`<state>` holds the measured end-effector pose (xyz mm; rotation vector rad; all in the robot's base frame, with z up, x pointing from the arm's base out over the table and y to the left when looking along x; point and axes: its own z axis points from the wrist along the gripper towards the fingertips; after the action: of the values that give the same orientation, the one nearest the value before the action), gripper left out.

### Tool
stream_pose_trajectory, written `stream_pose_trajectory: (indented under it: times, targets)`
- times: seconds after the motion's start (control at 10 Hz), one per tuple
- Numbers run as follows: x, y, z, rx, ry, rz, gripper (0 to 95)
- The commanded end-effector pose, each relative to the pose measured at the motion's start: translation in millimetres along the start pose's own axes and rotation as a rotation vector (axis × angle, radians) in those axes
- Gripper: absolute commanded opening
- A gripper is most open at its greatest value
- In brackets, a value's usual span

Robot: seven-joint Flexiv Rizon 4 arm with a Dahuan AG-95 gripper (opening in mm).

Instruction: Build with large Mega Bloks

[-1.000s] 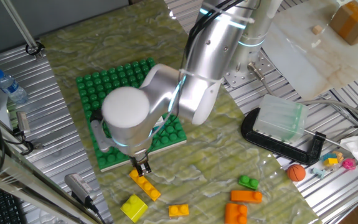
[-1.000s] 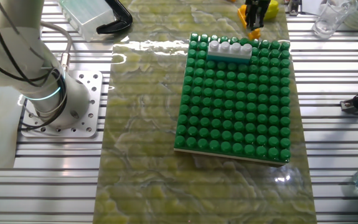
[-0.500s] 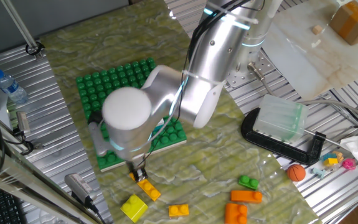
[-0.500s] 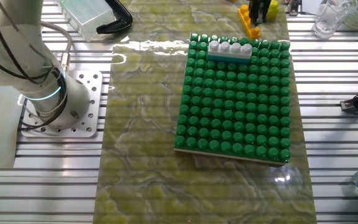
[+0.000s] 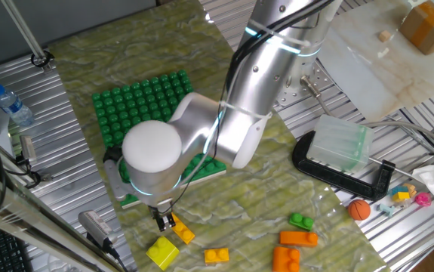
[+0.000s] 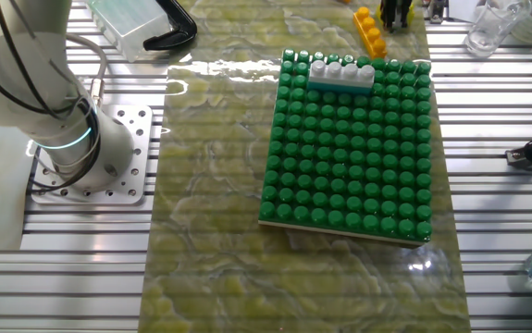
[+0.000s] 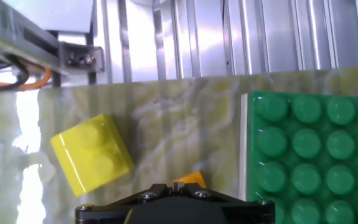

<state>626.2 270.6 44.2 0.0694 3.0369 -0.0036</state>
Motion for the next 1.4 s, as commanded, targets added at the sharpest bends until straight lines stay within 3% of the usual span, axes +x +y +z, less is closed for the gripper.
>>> stream_pose_trajectory:
  times: [0.1,0.3,0.6,1.0,1.2,1.4]
  targets:
    - [-0.4,-0.7,5.7,-0.005,-0.025,-0.009,0.0]
    - [-0.6,-1.1,11.2,-0.005,-0.045,-0.022,0.0]
    - [0.0,-2.2,16.5,0.005,-0.04,-0.037,0.0]
    - [3.5,-4.9,19.5,0.015,0.092,-0.008,0.0]
    - [9.2,-4.0,20.4,0.027,0.173,0.016,0.0]
    - [18.6,-5.8,24.1,0.025,0.181,0.015,0.0]
